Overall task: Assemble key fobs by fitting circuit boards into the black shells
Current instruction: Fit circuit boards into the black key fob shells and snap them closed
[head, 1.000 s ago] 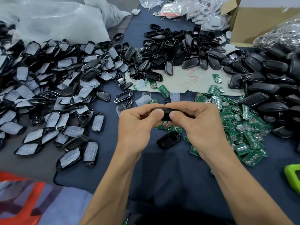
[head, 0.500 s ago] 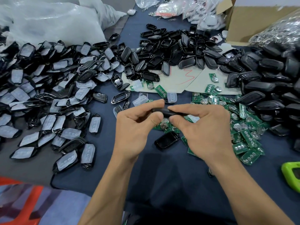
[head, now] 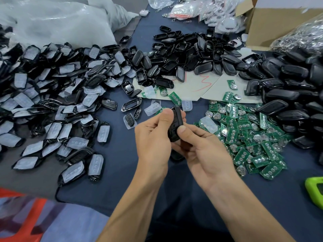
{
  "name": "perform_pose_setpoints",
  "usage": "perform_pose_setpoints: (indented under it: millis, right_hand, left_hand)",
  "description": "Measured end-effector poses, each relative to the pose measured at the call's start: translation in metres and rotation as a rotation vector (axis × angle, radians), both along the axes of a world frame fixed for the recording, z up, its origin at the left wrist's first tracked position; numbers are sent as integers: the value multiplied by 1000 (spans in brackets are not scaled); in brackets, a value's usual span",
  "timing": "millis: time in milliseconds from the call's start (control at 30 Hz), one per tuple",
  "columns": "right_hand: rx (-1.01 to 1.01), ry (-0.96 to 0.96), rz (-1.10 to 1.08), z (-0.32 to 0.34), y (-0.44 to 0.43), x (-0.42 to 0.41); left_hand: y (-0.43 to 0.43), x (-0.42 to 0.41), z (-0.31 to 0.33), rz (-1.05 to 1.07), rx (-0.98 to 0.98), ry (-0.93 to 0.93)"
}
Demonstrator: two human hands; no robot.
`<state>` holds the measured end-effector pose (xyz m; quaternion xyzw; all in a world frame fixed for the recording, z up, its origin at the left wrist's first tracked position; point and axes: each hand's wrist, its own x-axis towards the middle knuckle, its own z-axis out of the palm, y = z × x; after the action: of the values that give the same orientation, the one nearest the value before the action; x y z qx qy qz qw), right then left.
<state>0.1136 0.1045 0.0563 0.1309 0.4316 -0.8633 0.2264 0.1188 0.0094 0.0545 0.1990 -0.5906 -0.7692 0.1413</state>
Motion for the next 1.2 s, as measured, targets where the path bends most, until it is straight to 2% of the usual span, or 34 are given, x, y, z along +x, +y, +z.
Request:
perform_pose_setpoints:
  millis: [233, 400, 633, 867, 933, 1033, 1100, 1200]
  right_hand:
    - [-1, -73, -36, -2, -2, 0]
    - [-57, -89, -83, 2, -4, 0]
    - [27, -69, -41, -1, -7, 2]
    - [-117, -145, -44, -6, 4, -4]
    - [-89, -222, -53, -6, 9, -7]
    - [98, -350, -72, -9, 29, -22]
    - [137, -308, -123, -3, 61, -42]
    - [-96, -106, -326, 11, 112, -79]
  left_hand:
    - [-8, -5, 1, -132, 41, -97]
    - [1, -2, -6, -140, 73, -89]
    - [5, 0, -4, -72, 34, -69]
    - [4, -6, -10, -58, 50, -91]
    - [3, -8, -14, -104, 100, -115]
    - [-1, -9, -20, -124, 141, -102]
    - [-6, -9, -25, -112, 123, -123]
    - [-14, -9, -31, -69, 103, -156]
